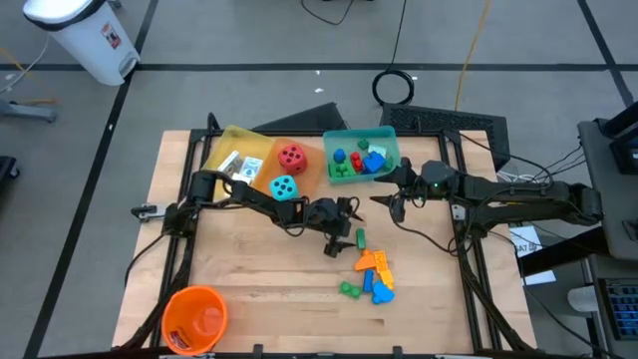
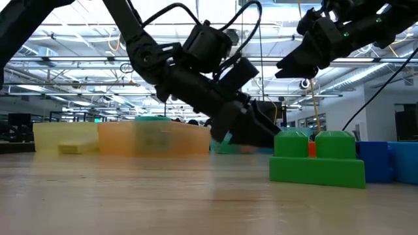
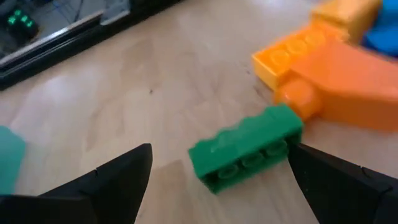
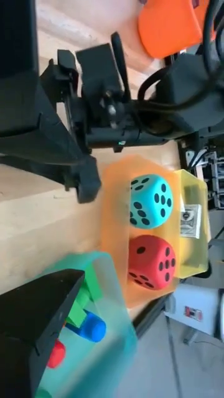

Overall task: Pick & Place Toys
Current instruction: Put the green game piece into the blue bin

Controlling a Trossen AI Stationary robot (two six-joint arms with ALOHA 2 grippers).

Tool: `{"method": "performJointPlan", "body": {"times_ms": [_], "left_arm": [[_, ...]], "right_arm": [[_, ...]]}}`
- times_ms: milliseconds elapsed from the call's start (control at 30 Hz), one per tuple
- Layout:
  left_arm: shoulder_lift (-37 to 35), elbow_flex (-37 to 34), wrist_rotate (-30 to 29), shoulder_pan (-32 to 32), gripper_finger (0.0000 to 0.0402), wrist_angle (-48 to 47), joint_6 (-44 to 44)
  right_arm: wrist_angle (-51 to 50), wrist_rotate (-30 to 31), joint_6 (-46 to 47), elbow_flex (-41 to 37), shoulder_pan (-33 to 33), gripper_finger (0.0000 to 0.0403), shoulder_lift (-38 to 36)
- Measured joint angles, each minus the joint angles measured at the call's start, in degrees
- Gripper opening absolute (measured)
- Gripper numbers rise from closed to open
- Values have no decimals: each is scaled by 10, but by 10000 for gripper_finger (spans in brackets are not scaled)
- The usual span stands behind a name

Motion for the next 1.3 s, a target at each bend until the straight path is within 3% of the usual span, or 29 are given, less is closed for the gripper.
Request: {"method": "performJointPlan", "body": {"times_ms": [167,300,533,700,1000,1200,1300], "left_arm": [[-64,0,-49,0,378,-16,-134],[-159,0,-77,2,378,-97,-183],[-296,1,-80,17,378,-174,-226],[-317,1,-80,19,379,-184,-244],[-311,0,-79,19,379,-215,-245],[-311,0,-79,19,379,-220,-243],[-311,0,-79,19,379,-227,-243]], "right_arm": [[-20,-17,19,-1,20,256,0],[2,-31,7,-21,69,256,24],[27,-35,13,-10,144,256,156],[21,-106,29,22,154,256,245],[-120,-90,36,90,149,255,332],[-69,-188,34,117,149,237,372],[-22,-195,-3,118,150,226,377]]}}
